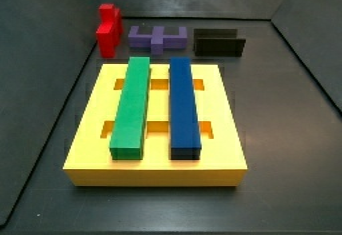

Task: Pick up the purple object. Move up. Place the purple object on the fixture. Regrasp the purple object. Move to above the board. Insert the purple object.
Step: Pick up the purple object.

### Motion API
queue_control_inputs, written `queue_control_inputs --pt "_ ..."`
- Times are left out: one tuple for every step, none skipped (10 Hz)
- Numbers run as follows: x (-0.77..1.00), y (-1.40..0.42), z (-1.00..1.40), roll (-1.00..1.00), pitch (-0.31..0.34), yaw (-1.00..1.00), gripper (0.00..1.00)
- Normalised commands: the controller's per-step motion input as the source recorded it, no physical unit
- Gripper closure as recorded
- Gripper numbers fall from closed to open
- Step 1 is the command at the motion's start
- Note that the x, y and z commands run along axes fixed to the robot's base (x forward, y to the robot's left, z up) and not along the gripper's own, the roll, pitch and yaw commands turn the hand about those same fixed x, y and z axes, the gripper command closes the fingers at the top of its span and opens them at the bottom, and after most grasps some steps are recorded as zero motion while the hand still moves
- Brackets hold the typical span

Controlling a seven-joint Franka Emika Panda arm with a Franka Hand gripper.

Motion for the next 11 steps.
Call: queue_control_inputs --pt "0.00 -0.23 -0.59 -0.09 -0.107 0.07 0.00" --pt "0.00 -0.13 -0.68 -0.08 -0.087 0.06 0.00" --pt "-0.17 -0.10 -0.61 -0.03 -0.130 0.07 0.00" --pt "-0.09 -0.10 -0.59 -0.02 -0.120 0.06 0.00" --pt "-0.11 -0.07 -0.63 0.00 -0.131 0.03 0.00" --pt "-0.09 -0.10 -0.64 0.00 -0.107 0.02 0.00" --pt "-0.11 -0.10 -0.59 0.00 -0.119 0.05 0.00" --pt "0.00 -0.11 -0.55 0.00 -0.086 0.06 0.00" --pt "-0.03 -0.14 -0.49 0.00 -0.084 0.06 0.00" --pt "0.00 -0.13 -0.47 0.01 -0.060 0.06 0.00" --pt "-0.03 -0.11 -0.41 0.02 -0.060 0.06 0.00"
